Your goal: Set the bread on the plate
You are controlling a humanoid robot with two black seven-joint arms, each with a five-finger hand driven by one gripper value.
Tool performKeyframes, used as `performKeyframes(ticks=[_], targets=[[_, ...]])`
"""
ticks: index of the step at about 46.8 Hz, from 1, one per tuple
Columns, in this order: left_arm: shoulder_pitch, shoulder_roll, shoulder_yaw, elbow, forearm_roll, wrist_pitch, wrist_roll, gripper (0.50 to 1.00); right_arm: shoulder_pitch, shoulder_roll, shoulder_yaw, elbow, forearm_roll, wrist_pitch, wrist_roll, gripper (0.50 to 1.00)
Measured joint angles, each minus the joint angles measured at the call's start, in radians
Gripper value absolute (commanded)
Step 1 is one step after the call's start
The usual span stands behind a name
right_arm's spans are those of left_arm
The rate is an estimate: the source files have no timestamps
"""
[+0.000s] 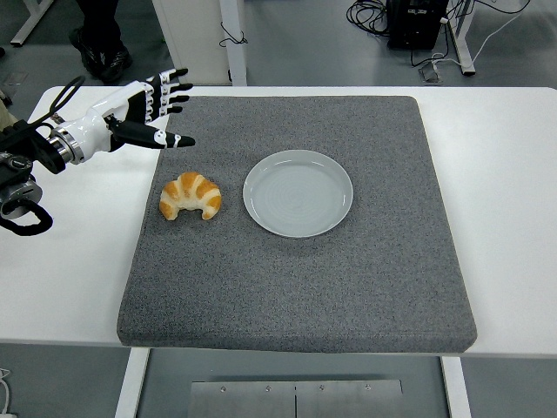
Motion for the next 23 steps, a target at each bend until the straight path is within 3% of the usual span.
performKeyframes(ticks=[14,23], targets=[[-0.012,0.08,0.013,-0.119,0.173,0.034,0.01,0.963,0.0,0.0,0.001,0.0,0.0,0.0,-0.001,1.0],[0.0,0.092,0.023,-0.154,0.389,0.115,0.013,0.981,0.0,0.0,0.0,0.0,0.0,0.0,-0.001,1.0]])
